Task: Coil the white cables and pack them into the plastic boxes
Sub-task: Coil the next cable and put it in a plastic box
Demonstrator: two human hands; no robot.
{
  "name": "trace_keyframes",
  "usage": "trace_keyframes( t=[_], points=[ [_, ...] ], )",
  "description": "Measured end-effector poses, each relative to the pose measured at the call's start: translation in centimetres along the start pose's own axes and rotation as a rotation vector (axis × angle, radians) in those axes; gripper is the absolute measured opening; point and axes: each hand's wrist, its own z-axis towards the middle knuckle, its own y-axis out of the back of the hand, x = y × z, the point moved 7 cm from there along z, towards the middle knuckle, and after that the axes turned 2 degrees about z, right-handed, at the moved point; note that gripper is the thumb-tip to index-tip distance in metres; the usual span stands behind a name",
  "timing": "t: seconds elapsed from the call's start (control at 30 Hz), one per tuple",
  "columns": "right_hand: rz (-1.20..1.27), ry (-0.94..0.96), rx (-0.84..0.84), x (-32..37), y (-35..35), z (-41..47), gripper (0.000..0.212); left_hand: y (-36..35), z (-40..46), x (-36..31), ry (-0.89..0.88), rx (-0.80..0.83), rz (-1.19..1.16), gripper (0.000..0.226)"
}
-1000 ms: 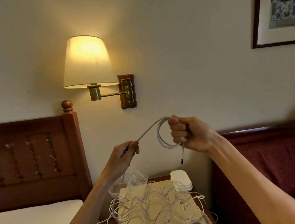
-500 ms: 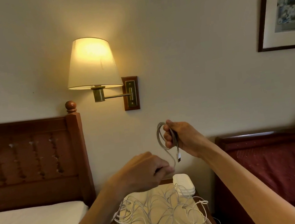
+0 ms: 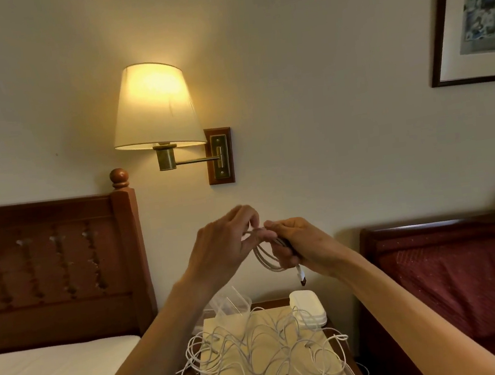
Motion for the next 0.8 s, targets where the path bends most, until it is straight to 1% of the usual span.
trace_keyframes(
  t=[0.07,0.13,0.23,0.27,0.33,0.43,0.53,0.63,0.8],
  points=[
    [0.086,-0.031,0.025,0.0,-0.1,0.1,0.044,-1.1,0.1,1.2,0.105,0.075,-0.12,0.056],
    [0.159,-0.048,0.048,-0.1,0.1,0.1,0.044,-2.2,-0.1,1.4,0.158,0.185,-0.319,0.058],
    [0.235,-0.082,0.075,-0.5,0.2,0.0,0.043,-3.0,-0.7,0.8,0.223,0.337,-0.605,0.039],
    [0.254,-0.095,0.084,-0.7,0.2,-0.1,0.042,-3.1,-0.8,0.7,0.255,0.365,-0.669,0.033],
    [0.264,-0.11,0.101,-0.9,0.0,-0.2,0.042,-3.2,-1.0,0.7,0.299,0.359,-0.739,0.031],
    [0.253,-0.128,0.134,-0.9,-0.2,-0.3,0.042,-3.4,-1.1,0.9,0.315,0.292,-0.763,0.036],
    [0.294,-0.158,0.176,-1.0,-0.7,-0.3,0.041,-3.6,-1.3,1.2,0.307,0.249,-0.758,0.037],
    [0.364,-0.177,0.159,-0.9,-1.0,-0.2,0.043,-3.5,-0.9,1.3,0.28,0.204,-0.701,0.043],
    [0.708,-0.16,0.009,0.2,1.6,-0.5,0.041,-3.5,-1.8,3.9,0.322,0.183,-0.64,0.039]
  ],
)
